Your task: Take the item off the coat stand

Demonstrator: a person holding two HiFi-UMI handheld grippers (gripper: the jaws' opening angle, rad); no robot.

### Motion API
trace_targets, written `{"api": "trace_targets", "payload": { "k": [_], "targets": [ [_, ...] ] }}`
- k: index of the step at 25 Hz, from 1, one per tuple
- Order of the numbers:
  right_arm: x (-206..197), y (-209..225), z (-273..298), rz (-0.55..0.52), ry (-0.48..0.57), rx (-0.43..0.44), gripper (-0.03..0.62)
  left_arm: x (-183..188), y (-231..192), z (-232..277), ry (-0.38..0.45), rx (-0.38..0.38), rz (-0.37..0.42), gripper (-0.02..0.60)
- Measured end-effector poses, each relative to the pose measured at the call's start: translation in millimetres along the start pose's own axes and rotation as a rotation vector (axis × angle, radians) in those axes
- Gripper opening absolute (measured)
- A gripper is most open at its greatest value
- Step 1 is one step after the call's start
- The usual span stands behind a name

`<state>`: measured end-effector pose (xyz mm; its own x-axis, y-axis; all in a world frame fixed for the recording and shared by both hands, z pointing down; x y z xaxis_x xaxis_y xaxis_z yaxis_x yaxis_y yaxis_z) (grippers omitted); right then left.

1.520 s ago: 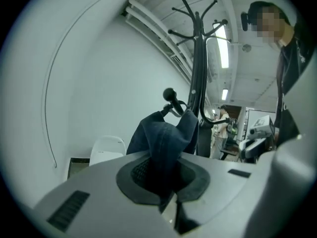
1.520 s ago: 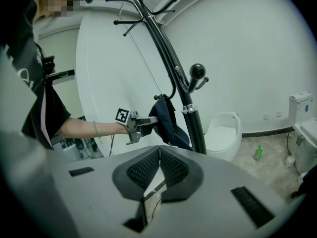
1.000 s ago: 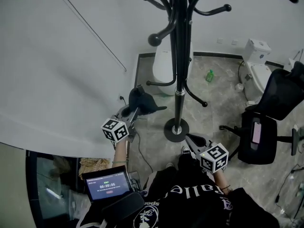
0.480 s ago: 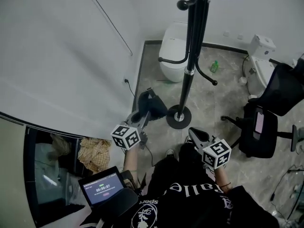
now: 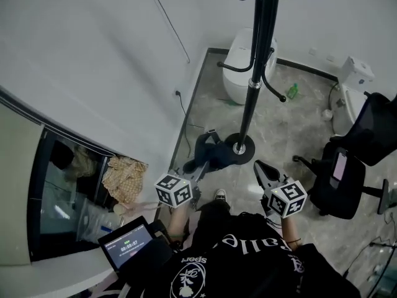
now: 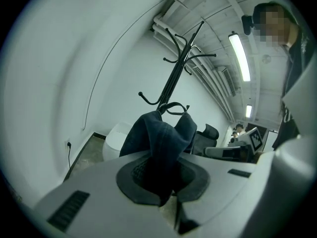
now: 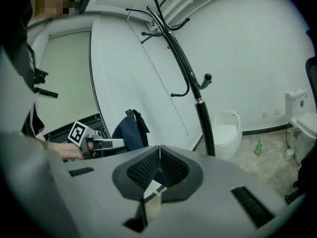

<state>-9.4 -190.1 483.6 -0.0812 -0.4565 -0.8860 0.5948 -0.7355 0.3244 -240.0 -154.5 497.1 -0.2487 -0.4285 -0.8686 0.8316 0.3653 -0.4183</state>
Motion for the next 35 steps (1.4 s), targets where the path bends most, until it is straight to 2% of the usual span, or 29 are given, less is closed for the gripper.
{"api": "trace_targets", "payload": {
  "k": [10,15,20,26,35],
  "targets": [
    [-36.9,28.9,-116.2,-0.04,-0.037,0.028,0.018,-47.5,118.3,12.9,0.047,0.019,-0.045,0.02],
    [-58.1,26.5,-164.9,-0.044,-0.024,0.101,0.018,-87.3,176.4,-1.4,0.096,0.017,-0.079,0.02],
    [-82.5,25.0,-199.8,-0.032,-0.05,0.159,0.018,-122.9,219.9,-14.6,0.048,0.064,-0.092,0.02],
    [-95.6,22.0,-221.1,-0.034,-0.049,0.189,0.018,-139.5,246.0,-26.1,0.003,0.1,-0.079,0.02],
    [-107.7,-7.8,-227.5,-0.036,-0.027,0.187,0.018,-143.2,253.1,-47.5,-0.03,0.076,-0.034,0.02]
  ]
}}
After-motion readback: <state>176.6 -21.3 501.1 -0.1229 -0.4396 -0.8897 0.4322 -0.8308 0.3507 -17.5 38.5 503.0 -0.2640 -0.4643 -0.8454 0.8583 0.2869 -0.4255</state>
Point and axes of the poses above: the fingertips, and each gripper's own axes: z forward along the fingers, y to its right, x out of its top, the point moved 6 cm from there along -z, backward along the fingers, and after that the axes turned 2 degrees about -y, right-handed, at the moved point
